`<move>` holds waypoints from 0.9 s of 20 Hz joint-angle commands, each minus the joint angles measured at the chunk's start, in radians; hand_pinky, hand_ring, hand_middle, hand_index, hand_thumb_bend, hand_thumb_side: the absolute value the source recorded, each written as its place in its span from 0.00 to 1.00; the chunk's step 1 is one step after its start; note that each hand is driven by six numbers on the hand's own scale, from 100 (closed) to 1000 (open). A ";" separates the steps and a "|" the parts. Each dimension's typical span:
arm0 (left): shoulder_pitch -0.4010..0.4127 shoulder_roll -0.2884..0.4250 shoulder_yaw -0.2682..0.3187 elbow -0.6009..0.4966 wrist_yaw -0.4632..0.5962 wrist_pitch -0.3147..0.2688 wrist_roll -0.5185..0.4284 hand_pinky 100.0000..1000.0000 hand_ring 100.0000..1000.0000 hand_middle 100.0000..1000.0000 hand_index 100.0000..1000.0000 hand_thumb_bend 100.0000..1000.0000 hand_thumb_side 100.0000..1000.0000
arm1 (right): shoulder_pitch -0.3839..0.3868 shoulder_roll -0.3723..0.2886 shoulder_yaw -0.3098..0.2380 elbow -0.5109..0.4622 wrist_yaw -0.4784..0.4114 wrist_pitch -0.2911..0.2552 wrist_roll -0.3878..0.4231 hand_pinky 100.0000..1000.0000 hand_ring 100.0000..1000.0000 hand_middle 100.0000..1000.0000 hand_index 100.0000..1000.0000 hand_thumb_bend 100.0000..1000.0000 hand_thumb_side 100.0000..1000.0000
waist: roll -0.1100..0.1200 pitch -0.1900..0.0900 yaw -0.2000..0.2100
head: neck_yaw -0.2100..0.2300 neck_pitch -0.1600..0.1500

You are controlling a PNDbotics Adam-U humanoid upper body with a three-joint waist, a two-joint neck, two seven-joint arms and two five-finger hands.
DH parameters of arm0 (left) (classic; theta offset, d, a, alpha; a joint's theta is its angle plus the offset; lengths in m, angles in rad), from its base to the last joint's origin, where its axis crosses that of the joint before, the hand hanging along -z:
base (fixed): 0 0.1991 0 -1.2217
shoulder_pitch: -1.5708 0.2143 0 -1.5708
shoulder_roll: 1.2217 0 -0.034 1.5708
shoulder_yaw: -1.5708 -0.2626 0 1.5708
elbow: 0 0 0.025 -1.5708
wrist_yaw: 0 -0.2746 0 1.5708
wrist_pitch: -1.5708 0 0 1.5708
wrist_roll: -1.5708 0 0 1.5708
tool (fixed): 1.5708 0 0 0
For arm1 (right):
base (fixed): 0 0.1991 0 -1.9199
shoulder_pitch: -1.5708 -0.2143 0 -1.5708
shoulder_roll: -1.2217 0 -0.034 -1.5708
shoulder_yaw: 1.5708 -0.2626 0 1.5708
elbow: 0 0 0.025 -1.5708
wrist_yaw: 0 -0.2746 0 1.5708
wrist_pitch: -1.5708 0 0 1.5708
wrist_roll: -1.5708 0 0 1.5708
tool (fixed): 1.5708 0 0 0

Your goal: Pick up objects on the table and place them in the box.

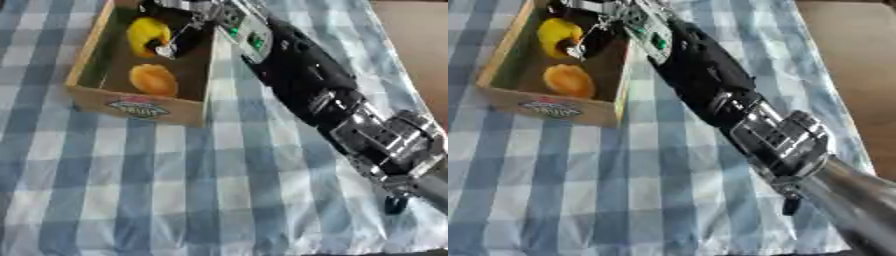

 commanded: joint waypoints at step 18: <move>0.014 0.007 0.001 -0.018 0.009 0.011 -0.011 0.77 0.74 0.65 0.81 0.05 0.45 | -0.028 -0.095 -0.059 -0.330 -0.010 0.115 -0.123 0.86 0.96 0.78 0.89 0.24 0.09 | 0.020 -0.045 -0.031 | 0.041 0.005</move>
